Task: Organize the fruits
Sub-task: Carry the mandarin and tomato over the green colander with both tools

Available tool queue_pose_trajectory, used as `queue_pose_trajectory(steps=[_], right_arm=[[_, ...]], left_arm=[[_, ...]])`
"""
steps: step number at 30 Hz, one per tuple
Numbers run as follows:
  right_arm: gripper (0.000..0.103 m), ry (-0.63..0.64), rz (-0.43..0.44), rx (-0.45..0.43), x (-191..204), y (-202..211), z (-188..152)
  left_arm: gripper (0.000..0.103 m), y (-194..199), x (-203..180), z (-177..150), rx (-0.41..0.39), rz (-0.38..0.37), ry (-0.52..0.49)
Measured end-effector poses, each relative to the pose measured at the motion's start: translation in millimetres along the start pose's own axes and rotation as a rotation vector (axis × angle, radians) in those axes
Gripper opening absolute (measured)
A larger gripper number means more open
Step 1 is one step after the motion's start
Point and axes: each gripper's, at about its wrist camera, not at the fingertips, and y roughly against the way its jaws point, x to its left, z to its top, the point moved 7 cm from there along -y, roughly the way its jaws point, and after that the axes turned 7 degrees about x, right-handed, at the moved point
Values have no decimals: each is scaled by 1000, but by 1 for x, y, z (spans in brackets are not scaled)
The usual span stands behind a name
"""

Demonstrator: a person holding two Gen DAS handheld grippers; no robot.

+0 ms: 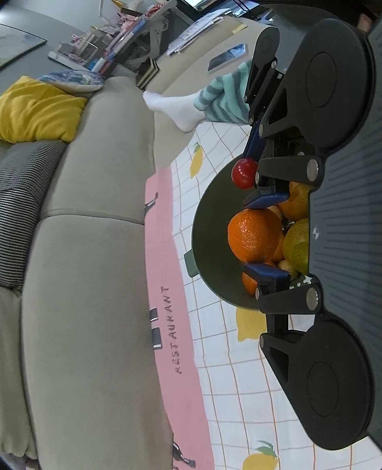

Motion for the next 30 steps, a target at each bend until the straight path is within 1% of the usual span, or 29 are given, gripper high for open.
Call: queue_pose_trajectory(steps=[7, 11, 20, 24, 30], right_arm=[[26, 48, -5, 16, -2, -23, 3], [26, 52, -4, 25, -6, -37, 8], [26, 116, -12, 70, -5, -62, 11], [26, 123, 5, 101, -4, -71, 6], [26, 115, 0, 113, -6, -75, 3]], left_arm=[[45, -28, 2, 9, 55, 16, -7], [45, -40, 3, 14, 78, 27, -18], [45, -61, 14, 18, 123, 47, -24], [45, -67, 16, 21, 126, 38, -22], [45, -78, 16, 24, 132, 38, -31]])
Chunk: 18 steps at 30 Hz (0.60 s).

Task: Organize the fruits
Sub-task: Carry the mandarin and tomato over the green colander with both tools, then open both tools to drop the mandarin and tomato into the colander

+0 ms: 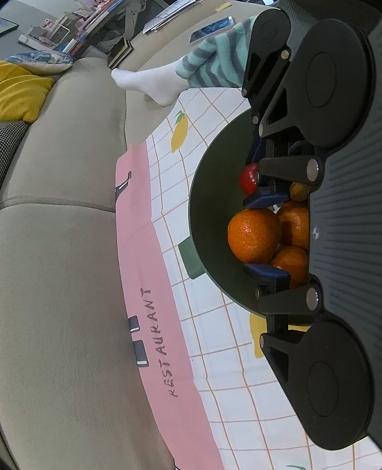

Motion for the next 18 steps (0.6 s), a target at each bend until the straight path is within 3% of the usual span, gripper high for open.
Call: queue_pose_trajectory(steps=[18], right_arm=[[26, -45, 18, 7, -8, -11, -3]], left_arm=[[47, -4, 0, -1, 2, -15, -16]])
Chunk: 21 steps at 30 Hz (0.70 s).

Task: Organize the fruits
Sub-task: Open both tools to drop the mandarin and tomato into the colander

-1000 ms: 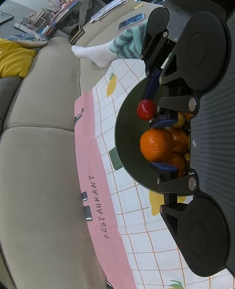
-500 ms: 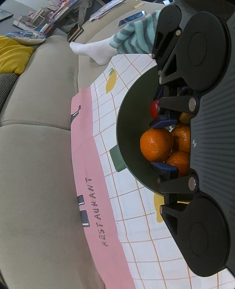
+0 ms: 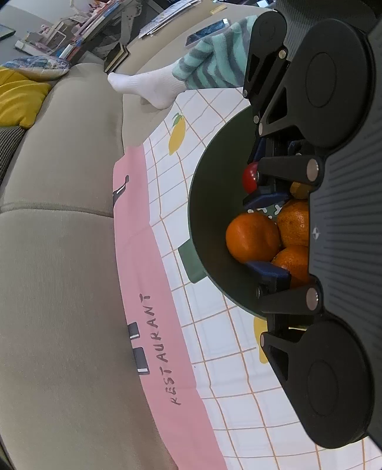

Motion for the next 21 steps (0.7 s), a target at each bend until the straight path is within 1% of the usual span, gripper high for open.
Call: queue_pose_trajectory(steps=[4, 7, 10, 14, 21], right_arm=[[26, -4, -3, -2, -3, -3, 1], [26, -2, -7, -3, 1, 1, 0], [26, -2, -15, 0, 2, 0, -1], [27, -4, -20, -1, 3, -1, -1], [27, 0, -33, -10, 6, 3, -3]], left_arm=[[47, 12, 5, 0, -19, -4, 23], [53, 29, 6, -2, -59, -4, 33], [54, 43, 8, -5, -81, 8, 45], [55, 53, 13, -10, -93, 27, 57], [57, 65, 15, -24, -89, 52, 54]])
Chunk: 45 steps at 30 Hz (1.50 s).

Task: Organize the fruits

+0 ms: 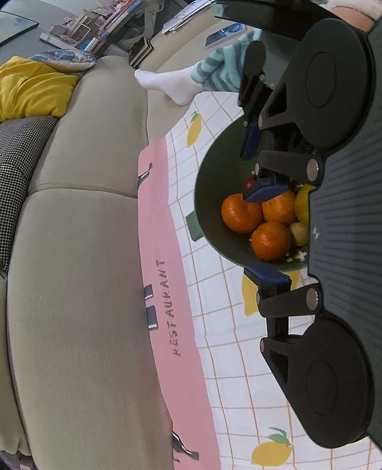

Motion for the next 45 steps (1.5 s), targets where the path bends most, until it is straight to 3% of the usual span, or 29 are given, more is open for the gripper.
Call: queue_pose_trajectory(steps=[3, 5, 14, 23, 26, 28, 36, 45], right_arm=[[28, -12, -2, -11, -2, 5, 1], [39, -30, -1, -26, -3, 13, 3], [61, -160, 46, -96, -8, 65, 13], [87, -235, 108, -195, -3, 134, 26], [96, -237, 114, -231, 2, 156, 25], [97, -236, 114, -249, 6, 170, 22], [99, -251, 64, -229, 19, 199, -7], [99, -187, -10, -189, 41, 199, -43]], left_arm=[[58, 7, 1, -5, -4, 16, -6], [58, 14, 1, -7, -13, 27, -11], [64, 61, -7, -4, -128, 92, -63], [80, 118, -14, -8, -273, 218, -90], [88, 136, -19, -13, -353, 267, -108], [94, 146, -24, -18, -389, 293, -123], [95, 156, -36, -51, -353, 411, -188], [96, 143, -17, -85, -257, 401, -78]])
